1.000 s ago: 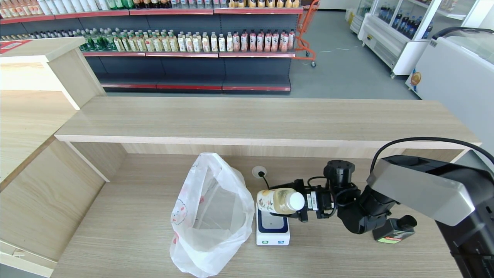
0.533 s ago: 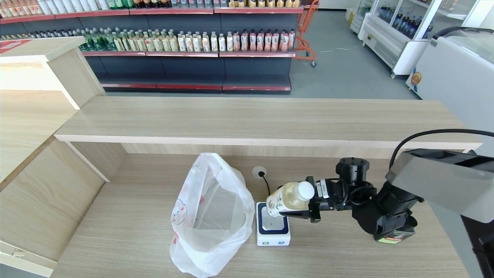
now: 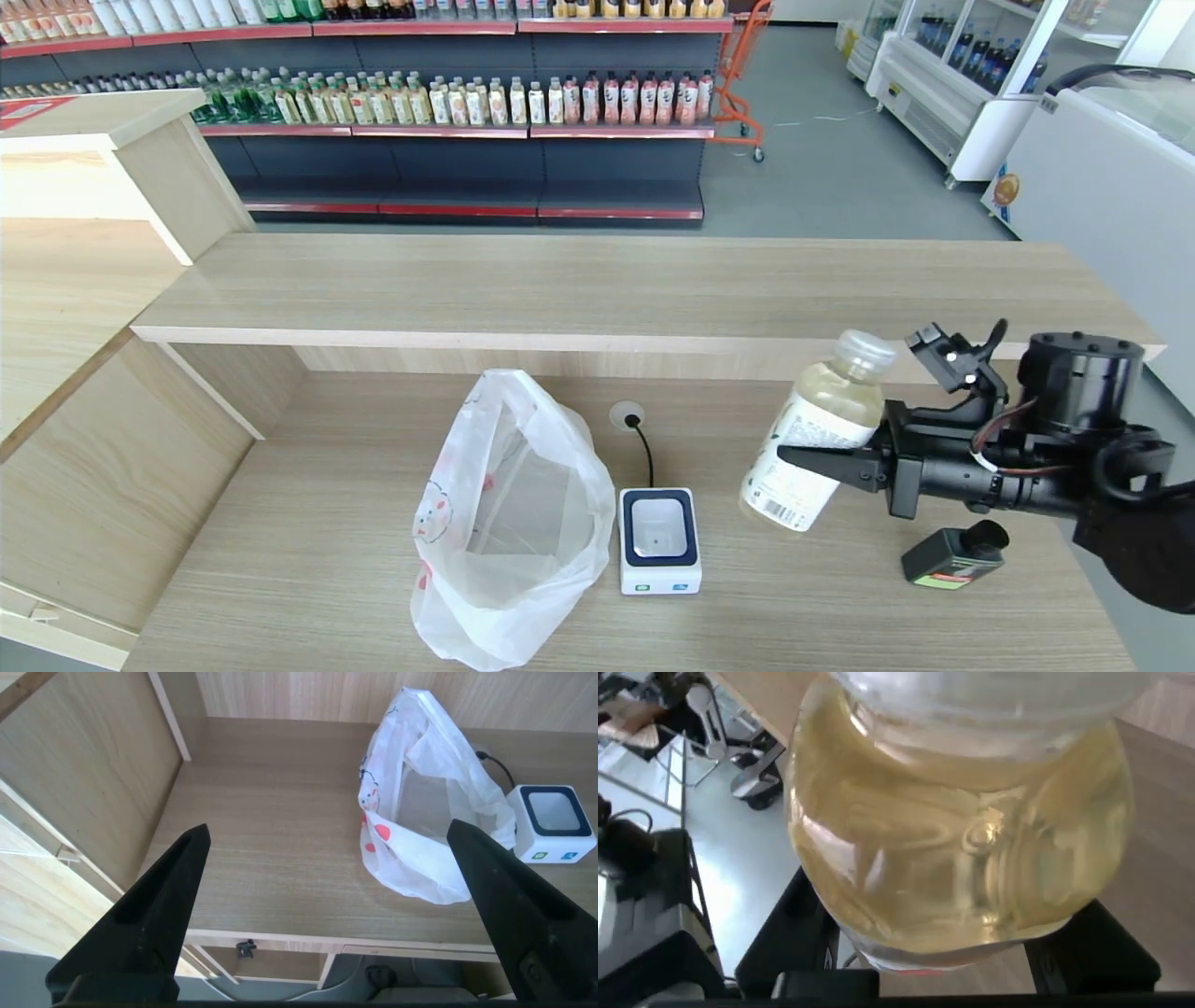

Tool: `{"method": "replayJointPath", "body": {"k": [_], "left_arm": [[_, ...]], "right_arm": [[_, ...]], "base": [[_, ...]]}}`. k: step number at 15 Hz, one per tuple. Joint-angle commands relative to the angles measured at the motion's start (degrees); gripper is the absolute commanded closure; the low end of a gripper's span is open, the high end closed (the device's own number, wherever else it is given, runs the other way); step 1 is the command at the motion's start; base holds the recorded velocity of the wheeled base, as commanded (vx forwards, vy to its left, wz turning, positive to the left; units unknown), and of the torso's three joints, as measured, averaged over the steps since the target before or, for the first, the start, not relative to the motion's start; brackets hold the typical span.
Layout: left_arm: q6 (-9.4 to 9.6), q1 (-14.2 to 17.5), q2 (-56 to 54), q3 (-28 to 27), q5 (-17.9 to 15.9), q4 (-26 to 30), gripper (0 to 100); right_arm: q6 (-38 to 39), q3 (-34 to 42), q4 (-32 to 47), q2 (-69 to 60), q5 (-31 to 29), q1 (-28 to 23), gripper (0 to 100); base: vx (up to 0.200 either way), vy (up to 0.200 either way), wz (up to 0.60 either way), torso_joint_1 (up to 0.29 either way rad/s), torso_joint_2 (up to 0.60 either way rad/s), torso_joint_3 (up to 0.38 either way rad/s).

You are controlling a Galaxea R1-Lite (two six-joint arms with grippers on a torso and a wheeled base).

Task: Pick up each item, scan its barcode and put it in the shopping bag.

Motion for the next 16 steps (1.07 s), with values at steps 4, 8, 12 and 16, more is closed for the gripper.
{"method": "replayJointPath", "body": {"k": [4, 8, 12, 16], "left_arm": [[-0.01, 0.00, -0.02, 0.01, -0.02, -0.01, 0], [0.25, 0.00, -0.02, 0.01, -0.02, -0.01, 0], [0.25, 0.00, -0.02, 0.01, -0.02, -0.01, 0], [0.16, 0.00, -0.02, 0.01, -0.02, -0.01, 0]], "right_arm": [[11.92, 12.86, 1.01, -19.07, -25.35, 5.64, 100], [11.92, 14.35, 10.94, -29.88, -32.91, 5.46, 100], [12.01, 13.56, 24.56, -39.55, -32.82, 5.55, 100], [15.09, 13.12, 24.74, -39.90, -32.91, 5.55, 100]], "base": [[0.000, 0.000, 0.00, 0.000, 0.00, 0.000], [0.000, 0.000, 0.00, 0.000, 0.00, 0.000], [0.000, 0.000, 0.00, 0.000, 0.00, 0.000], [0.000, 0.100, 0.00, -0.004, 0.00, 0.005]]}}
